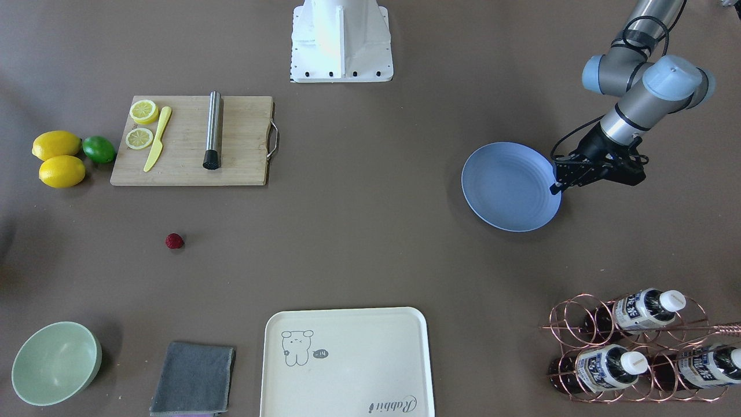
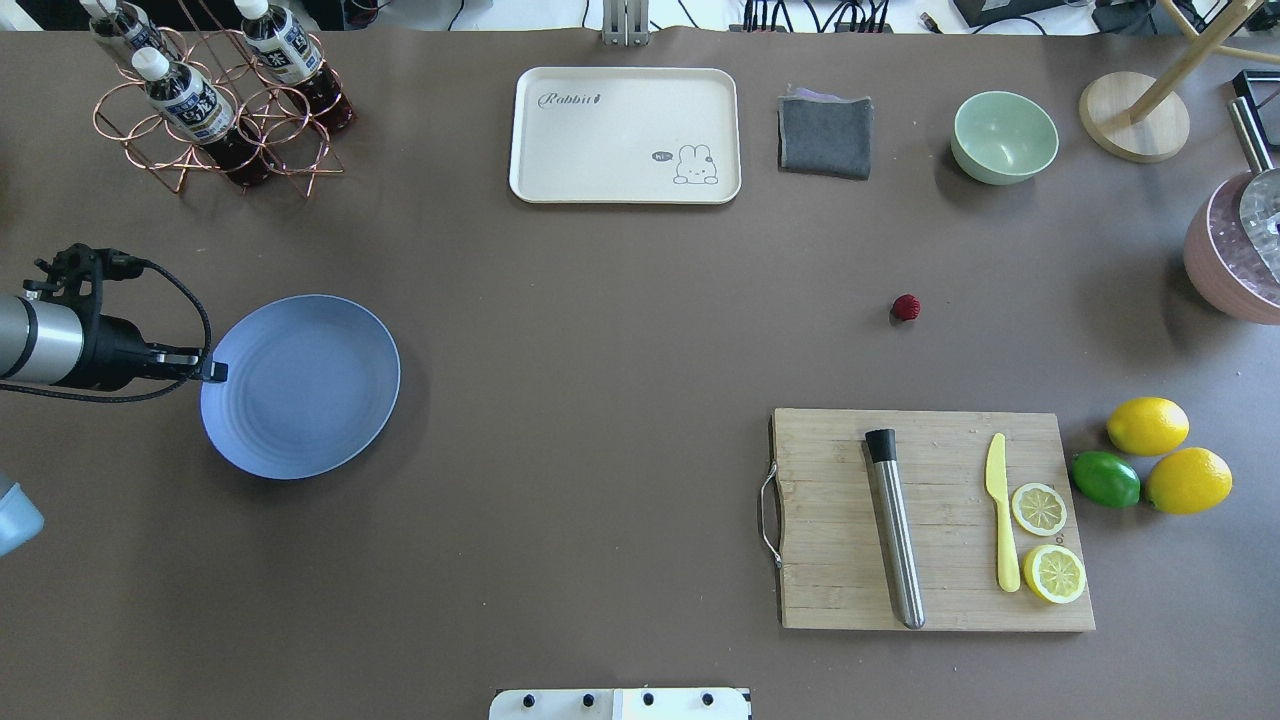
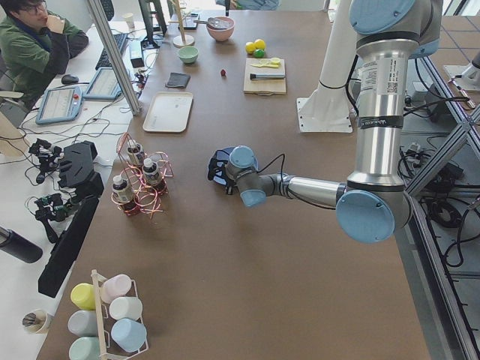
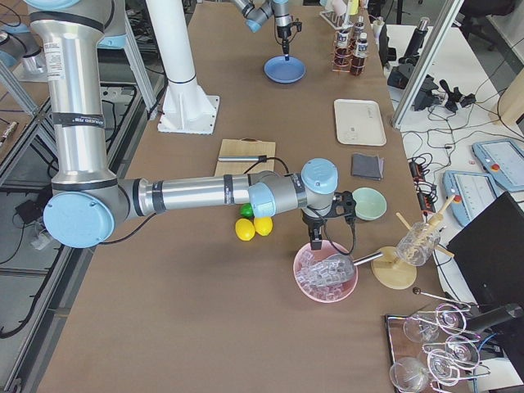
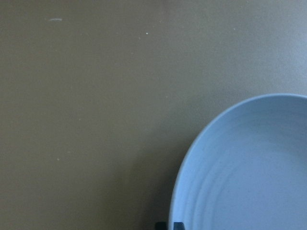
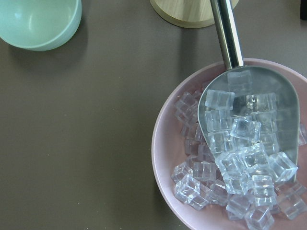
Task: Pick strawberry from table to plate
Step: 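Push the blue plate toward the table center with the left gripper, then close the right gripper on the red strawberry while the left holds the plate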
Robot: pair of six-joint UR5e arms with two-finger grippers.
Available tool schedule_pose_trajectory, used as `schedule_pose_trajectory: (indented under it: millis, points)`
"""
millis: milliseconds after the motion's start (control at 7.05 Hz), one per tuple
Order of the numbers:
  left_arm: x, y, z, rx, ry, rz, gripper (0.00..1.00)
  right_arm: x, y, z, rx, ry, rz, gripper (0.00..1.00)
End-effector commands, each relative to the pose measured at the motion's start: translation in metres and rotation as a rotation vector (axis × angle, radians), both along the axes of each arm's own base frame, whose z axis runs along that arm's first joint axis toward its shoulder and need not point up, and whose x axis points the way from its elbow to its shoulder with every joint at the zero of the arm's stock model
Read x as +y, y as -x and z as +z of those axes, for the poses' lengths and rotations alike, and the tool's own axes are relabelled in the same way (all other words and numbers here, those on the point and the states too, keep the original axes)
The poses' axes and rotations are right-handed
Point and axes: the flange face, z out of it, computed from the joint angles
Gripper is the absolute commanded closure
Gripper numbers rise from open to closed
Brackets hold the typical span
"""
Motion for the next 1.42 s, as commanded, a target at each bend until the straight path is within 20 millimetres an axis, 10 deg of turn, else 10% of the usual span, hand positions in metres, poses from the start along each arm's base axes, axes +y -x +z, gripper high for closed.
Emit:
schedule_pose_trajectory:
  millis: [0,426,993,1277]
  points:
    - [-0.032,0.032,-0.065,0.052,0.071,0.022,1.0,-0.031,0.037,-0.045,-0.024,-0.034,-0.027,0.0]
    - [-0.031,0.002,-0.166,0.108,0.158,-0.015,1.0,-0.039,0.143,-0.123,-0.038,0.019,0.011,0.0]
    - [0.048,-0.198,-0.293,0.117,0.229,-0.113,1.0,-0.016,0.251,-0.164,-0.005,0.048,0.069,0.0]
    - [0.071,-0.256,-0.293,0.087,0.202,-0.136,1.0,-0.004,0.292,-0.156,0.022,0.035,0.084,0.0]
